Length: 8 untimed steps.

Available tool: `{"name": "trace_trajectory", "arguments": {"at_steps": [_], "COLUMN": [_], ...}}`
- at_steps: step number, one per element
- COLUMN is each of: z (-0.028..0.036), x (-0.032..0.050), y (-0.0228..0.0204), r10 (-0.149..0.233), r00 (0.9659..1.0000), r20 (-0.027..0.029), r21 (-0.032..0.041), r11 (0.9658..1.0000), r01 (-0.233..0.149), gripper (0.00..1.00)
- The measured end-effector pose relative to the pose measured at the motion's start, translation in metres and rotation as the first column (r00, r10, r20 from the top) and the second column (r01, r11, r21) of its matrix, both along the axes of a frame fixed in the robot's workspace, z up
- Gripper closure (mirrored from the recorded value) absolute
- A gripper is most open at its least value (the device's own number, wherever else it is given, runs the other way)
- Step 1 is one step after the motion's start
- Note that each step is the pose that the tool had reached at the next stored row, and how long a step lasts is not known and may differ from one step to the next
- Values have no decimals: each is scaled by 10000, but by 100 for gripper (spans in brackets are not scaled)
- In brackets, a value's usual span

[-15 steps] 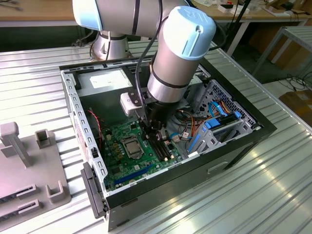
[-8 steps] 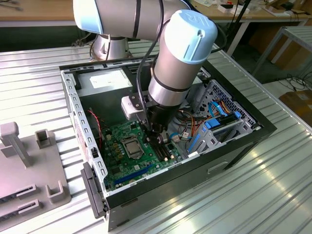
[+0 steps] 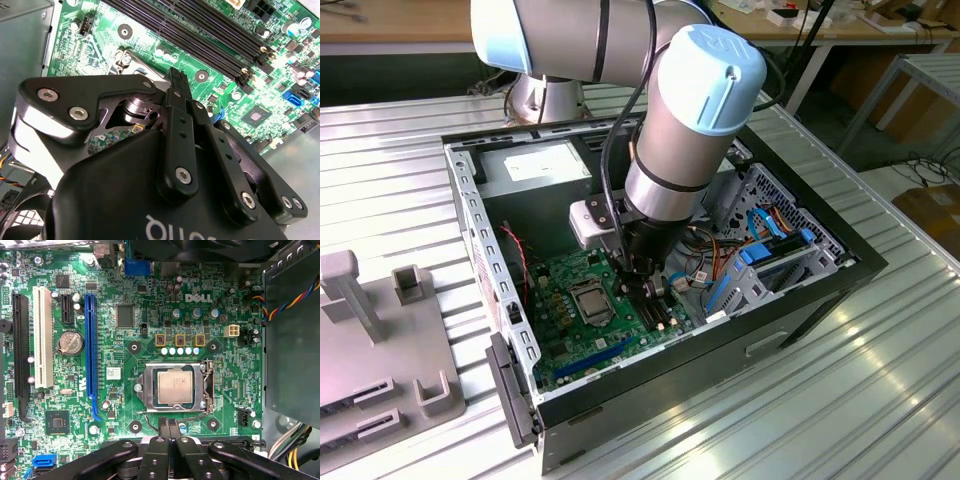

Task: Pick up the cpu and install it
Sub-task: 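Install the first cpu locking lever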

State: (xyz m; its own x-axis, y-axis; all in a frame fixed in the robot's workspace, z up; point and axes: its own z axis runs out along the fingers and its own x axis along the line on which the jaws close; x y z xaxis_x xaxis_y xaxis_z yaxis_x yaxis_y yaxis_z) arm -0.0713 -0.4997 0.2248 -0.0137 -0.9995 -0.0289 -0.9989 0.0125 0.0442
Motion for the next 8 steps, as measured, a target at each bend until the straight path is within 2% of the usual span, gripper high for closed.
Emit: {"name": "trace_trajectory", "arguments": {"at_steps": [8], "z": [0], "x": [0], "y": [0], "r10": [11], "r00": [10000], "r20": [0], "r21": [1], "r11": [10000], "r01": [-11], "gripper": [89]}}
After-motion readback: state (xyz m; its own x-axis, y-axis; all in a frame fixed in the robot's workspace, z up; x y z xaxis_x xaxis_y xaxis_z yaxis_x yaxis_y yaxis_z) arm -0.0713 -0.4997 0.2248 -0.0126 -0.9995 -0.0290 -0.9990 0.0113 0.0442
